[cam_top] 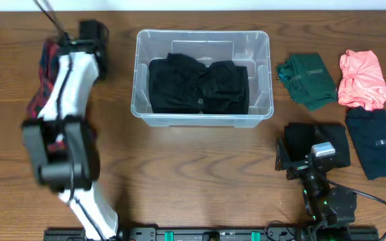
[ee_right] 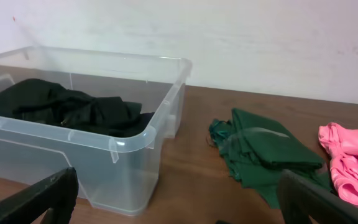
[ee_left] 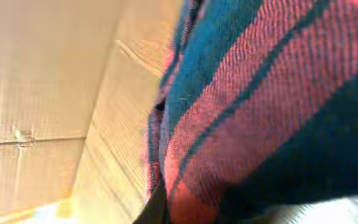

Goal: Pack container
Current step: 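Carry the plaid shirt over the bin and lower it in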

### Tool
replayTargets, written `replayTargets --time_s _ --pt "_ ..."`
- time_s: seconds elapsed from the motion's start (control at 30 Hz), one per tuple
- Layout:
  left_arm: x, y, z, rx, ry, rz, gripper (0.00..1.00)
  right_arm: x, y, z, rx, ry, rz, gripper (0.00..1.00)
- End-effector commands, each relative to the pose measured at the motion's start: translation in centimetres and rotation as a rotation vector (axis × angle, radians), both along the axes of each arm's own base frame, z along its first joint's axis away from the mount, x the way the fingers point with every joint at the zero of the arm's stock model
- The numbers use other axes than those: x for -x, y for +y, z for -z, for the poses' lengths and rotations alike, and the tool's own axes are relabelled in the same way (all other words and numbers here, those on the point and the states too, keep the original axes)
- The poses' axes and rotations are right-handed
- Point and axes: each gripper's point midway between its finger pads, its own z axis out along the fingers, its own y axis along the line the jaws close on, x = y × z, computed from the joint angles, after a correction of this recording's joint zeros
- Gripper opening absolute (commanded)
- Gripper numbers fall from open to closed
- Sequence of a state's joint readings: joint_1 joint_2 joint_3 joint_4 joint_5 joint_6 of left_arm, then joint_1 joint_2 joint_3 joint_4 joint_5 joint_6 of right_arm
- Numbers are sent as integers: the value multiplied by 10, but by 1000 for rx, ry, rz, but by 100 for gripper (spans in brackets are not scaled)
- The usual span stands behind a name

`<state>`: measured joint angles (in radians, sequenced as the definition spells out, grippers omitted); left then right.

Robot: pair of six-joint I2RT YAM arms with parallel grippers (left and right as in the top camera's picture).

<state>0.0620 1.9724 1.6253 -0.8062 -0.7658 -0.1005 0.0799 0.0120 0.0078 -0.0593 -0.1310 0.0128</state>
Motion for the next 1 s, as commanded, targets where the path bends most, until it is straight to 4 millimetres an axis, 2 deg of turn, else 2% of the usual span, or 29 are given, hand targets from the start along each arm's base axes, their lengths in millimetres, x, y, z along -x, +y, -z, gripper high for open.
replayTargets --time_s 0.0,0.2,0.3,0.4,0.5,0.6,0.67,0.77,0.97 --pt "4 -15 -65 62 -162 68 6 0 -2 1 10 -2 10 99" --pt "17 -55 -141 42 -265 266 6 0 -2 1 10 -2 10 99" --pt "23 -82 -179 20 -349 368 6 0 -2 1 10 -2 10 99" --pt "28 -109 -209 7 -428 462 6 0 -2 1 10 -2 10 99" --pt "31 -145 -232 -2 -482 580 6 0 -2 1 10 -2 10 99" --pt "31 -187 -241 -3 -500 705 6 0 -2 1 10 -2 10 99" --pt "29 -218 -240 -1 -494 793 6 0 -2 1 10 -2 10 99" --pt "26 -253 -233 -9 -465 889 6 0 -2 1 10 -2 10 99" --pt "14 -294 -202 -92 -311 1047 6 0 -2 1 10 -2 10 99"
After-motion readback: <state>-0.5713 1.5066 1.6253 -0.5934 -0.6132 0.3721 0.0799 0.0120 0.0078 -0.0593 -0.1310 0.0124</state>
